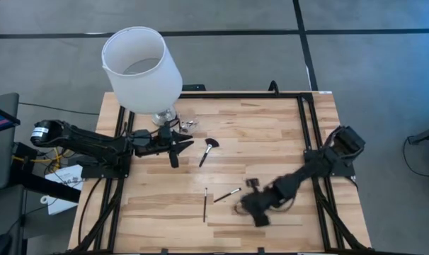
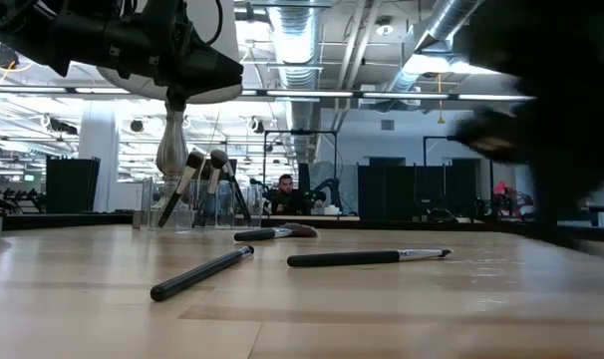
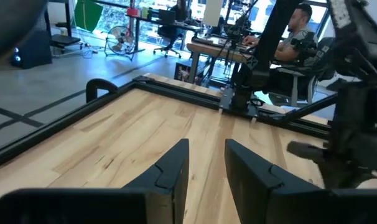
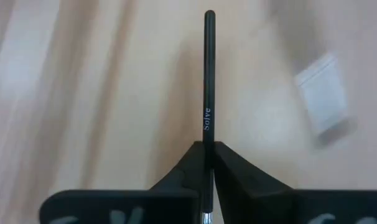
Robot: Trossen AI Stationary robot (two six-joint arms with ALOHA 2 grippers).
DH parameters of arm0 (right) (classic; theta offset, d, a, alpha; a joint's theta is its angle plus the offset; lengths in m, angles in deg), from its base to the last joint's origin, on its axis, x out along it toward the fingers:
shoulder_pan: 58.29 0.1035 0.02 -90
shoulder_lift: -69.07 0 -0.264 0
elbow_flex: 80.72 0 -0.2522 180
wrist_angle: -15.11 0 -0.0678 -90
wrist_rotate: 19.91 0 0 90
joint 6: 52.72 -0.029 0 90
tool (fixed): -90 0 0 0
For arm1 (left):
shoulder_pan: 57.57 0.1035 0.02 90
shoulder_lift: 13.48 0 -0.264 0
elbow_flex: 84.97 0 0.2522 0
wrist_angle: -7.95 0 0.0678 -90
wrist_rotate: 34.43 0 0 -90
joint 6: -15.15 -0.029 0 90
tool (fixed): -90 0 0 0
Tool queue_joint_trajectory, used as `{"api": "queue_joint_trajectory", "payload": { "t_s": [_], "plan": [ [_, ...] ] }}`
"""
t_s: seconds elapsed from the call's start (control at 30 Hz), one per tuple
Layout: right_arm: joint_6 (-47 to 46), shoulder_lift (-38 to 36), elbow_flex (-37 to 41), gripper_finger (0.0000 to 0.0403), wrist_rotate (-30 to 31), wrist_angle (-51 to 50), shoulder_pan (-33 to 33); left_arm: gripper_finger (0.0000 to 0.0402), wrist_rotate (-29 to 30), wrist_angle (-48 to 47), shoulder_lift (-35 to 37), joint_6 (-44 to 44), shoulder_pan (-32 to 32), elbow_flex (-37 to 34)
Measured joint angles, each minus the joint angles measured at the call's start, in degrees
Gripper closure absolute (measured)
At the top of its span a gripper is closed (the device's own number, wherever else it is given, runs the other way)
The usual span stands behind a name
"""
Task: Put items in baskets/containers
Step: Put the black eyeshadow brush in the transparent organizer
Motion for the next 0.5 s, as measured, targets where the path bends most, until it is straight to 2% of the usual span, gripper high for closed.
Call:
{"api": "queue_joint_trajectory", "payload": {
  "t_s": [0.07, 0.23, 0.37, 0.5],
  "plan": [
    [1.71, 0.79, 0.16, 0.0396, 1.67, 8.13, -1.89, 0.0302, -2.18, -0.01, -0.15, 0.44, 0.02, 0.0],
    [5.49, 2.62, -0.11, 0.0393, 4.78, 22.43, -7.41, 0.0302, -17.85, 0.14, -1.49, 4.94, -1.06, 0.0],
    [8.59, 5.51, -1.24, 0.0399, 3.73, 22.28, -12.51, 0.0302, -20.07, 0.24, -4.47, 6.47, -4.12, 0.02],
    [9.68, 9.27, -6.55, 0.0399, -1.79, 19.87, -15.92, 0.0301, -20.06, 0.11, -9.73, 7.16, -5.59, 0.02]
  ]
}}
